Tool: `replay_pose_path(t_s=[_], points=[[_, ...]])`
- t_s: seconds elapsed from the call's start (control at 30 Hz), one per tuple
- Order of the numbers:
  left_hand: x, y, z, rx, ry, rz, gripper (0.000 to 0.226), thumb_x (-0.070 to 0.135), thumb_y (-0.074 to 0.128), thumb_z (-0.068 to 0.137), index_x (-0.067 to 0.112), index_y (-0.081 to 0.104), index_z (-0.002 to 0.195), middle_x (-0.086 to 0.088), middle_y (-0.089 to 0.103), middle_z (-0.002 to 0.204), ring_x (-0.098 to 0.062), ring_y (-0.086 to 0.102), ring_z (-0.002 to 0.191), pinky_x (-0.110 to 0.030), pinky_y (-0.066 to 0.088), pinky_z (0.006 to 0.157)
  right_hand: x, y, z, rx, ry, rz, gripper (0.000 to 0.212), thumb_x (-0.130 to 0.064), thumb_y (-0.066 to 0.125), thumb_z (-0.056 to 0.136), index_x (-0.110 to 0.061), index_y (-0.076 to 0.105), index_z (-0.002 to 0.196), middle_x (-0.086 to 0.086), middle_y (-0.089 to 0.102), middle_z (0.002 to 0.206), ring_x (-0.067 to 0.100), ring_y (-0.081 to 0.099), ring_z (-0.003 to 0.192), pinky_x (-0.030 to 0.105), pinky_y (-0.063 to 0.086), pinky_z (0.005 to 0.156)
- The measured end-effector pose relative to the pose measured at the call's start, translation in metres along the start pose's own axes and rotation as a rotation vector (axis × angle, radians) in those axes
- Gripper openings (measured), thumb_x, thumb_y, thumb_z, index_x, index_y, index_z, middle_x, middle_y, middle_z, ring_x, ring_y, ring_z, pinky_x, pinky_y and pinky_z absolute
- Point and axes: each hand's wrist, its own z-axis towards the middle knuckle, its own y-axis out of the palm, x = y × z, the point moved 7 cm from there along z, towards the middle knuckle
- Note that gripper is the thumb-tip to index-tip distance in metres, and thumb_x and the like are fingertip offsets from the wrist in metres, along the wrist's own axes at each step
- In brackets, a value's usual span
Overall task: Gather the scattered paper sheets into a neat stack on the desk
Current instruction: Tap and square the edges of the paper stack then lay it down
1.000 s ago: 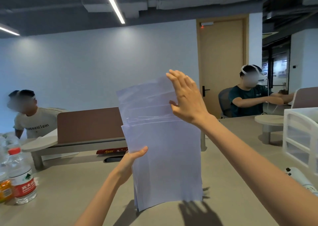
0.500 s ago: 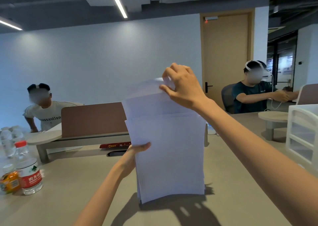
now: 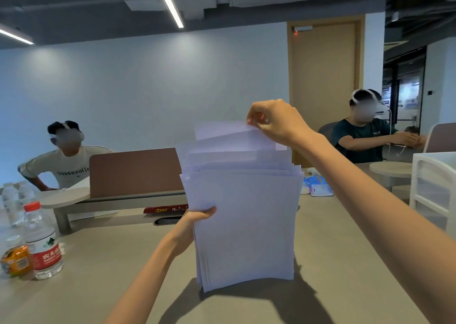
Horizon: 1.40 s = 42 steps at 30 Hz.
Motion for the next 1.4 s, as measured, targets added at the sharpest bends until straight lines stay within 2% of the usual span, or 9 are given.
replay_pose_path(t_s=[0.13, 0.23, 0.37, 0.5, 0.6, 0.77, 0.87, 1.13, 1.4], points=[[-0.002, -0.001, 0.001, -0.005, 0.004, -0.003, 0.061, 0.031, 0.071, 0.073, 0.017, 0.051, 0.130, -0.014, 0.063, 0.123, -0.031, 0.061, 0.114, -0.053, 0.050, 0.096, -0.006, -0.004, -0.003, -0.034, -0.001, 0.065, 0.043, -0.059, 0.063, 0.081, -0.021, 0.065, 0.102, -0.002, 0.064, 0.092, 0.019, 0.057, 0.087, 0.032, 0.044, 0.074], [-0.003, -0.003, 0.002, 0.009, 0.011, -0.006, 0.063, 0.034, 0.074, 0.073, 0.018, 0.052, 0.131, -0.012, 0.063, 0.124, -0.032, 0.060, 0.117, -0.054, 0.048, 0.098, -0.004, -0.004, -0.002, -0.083, -0.014, -0.008, 0.045, -0.054, 0.071, 0.075, -0.014, 0.068, 0.094, 0.005, 0.068, 0.095, 0.027, 0.059, 0.091, 0.034, 0.044, 0.074], [-0.005, -0.004, 0.001, 0.043, 0.024, 0.013, 0.060, 0.034, 0.072, 0.074, 0.017, 0.052, 0.129, -0.013, 0.063, 0.122, -0.032, 0.060, 0.115, -0.054, 0.048, 0.098, 0.029, -0.019, -0.007, 0.147, 0.037, 0.012, 0.061, -0.061, 0.071, 0.065, -0.020, 0.064, 0.110, 0.002, 0.057, 0.115, 0.020, 0.053, 0.110, 0.032, 0.034, 0.093], [-0.004, -0.002, 0.001, 0.051, 0.032, 0.019, 0.060, 0.034, 0.071, 0.074, 0.018, 0.052, 0.128, -0.013, 0.062, 0.122, -0.031, 0.060, 0.115, -0.053, 0.049, 0.097, 0.073, 0.016, -0.041, 0.113, 0.276, 0.554, 0.092, -0.059, 0.082, 0.057, -0.030, 0.037, 0.131, -0.004, 0.043, 0.136, 0.014, 0.046, 0.126, 0.038, 0.041, 0.104], [-0.003, -0.002, 0.001, 0.037, 0.044, 0.018, 0.063, 0.036, 0.074, 0.072, 0.018, 0.053, 0.128, -0.012, 0.064, 0.120, -0.030, 0.062, 0.113, -0.052, 0.050, 0.097, 0.086, 0.044, -0.061, -0.002, 0.436, 0.951, 0.084, -0.042, 0.084, 0.066, -0.022, 0.040, 0.135, -0.004, 0.056, 0.132, 0.014, 0.058, 0.117, 0.036, 0.049, 0.098], [-0.004, -0.003, 0.003, 0.040, 0.042, 0.010, 0.069, 0.039, 0.076, 0.068, 0.019, 0.052, 0.129, -0.012, 0.063, 0.122, -0.031, 0.059, 0.116, -0.053, 0.048, 0.099, 0.078, 0.057, -0.071, -0.067, 0.439, 1.080, 0.014, -0.008, 0.068, 0.085, -0.012, 0.073, 0.097, 0.003, 0.075, 0.094, 0.020, 0.071, 0.083, 0.030, 0.059, 0.068], [-0.004, -0.004, 0.004, 0.041, 0.044, 0.012, 0.063, 0.037, 0.074, 0.072, 0.021, 0.052, 0.129, -0.009, 0.064, 0.122, -0.029, 0.060, 0.116, -0.051, 0.049, 0.099, 0.074, 0.052, -0.069, 0.004, 0.392, 1.056, 0.019, 0.004, 0.061, 0.087, -0.010, 0.073, 0.091, -0.006, 0.075, 0.080, 0.010, 0.072, 0.071, 0.022, 0.056, 0.058], [-0.006, -0.004, 0.006, 0.017, 0.020, 0.022, 0.065, 0.037, 0.071, 0.073, 0.020, 0.050, 0.132, -0.011, 0.062, 0.125, -0.029, 0.060, 0.116, -0.053, 0.049, 0.097, 0.070, 0.053, -0.068, 0.011, 0.408, 1.054, 0.017, 0.000, 0.063, 0.087, -0.012, 0.072, 0.095, -0.004, 0.073, 0.086, 0.007, 0.070, 0.069, 0.023, 0.056, 0.056], [-0.006, -0.005, 0.007, 0.010, 0.019, 0.033, 0.075, 0.044, 0.075, 0.065, 0.019, 0.049, 0.131, -0.013, 0.061, 0.124, -0.030, 0.060, 0.115, -0.054, 0.050, 0.097, 0.095, 0.039, -0.075, 0.247, 0.470, 1.064, 0.023, -0.007, 0.066, 0.087, 0.000, 0.069, 0.110, 0.000, 0.070, 0.094, 0.010, 0.067, 0.084, 0.024, 0.056, 0.078]])
